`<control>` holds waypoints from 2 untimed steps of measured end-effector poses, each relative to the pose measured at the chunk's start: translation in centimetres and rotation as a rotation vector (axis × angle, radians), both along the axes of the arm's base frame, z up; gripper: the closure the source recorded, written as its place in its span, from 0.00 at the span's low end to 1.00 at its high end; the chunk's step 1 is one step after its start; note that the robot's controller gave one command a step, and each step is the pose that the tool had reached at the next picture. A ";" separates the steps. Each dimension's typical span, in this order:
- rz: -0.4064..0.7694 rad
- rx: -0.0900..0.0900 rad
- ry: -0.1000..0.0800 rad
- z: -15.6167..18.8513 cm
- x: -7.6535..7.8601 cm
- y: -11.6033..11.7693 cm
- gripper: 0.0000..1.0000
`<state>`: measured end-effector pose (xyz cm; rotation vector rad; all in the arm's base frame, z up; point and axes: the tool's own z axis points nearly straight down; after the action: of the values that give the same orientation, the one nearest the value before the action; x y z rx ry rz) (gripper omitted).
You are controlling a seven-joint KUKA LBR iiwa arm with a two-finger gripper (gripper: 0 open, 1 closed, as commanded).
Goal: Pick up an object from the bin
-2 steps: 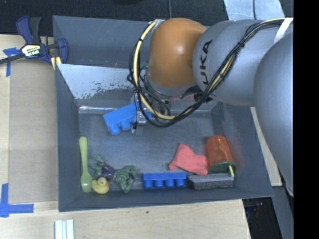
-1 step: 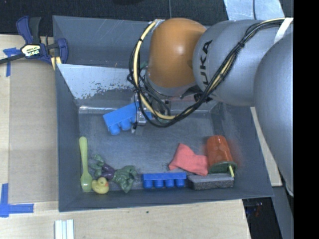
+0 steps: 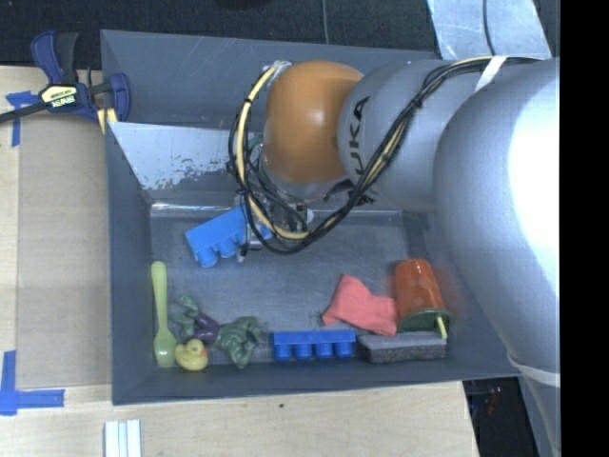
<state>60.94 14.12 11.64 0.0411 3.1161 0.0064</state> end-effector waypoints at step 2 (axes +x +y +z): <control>0.153 -0.004 0.004 1.8 0.1 0.5 1.00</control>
Offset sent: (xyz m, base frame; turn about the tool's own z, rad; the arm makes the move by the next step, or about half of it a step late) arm 0.0027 0.0092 0.0954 -0.1145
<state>61.07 14.57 13.48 -0.1975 3.1143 0.0023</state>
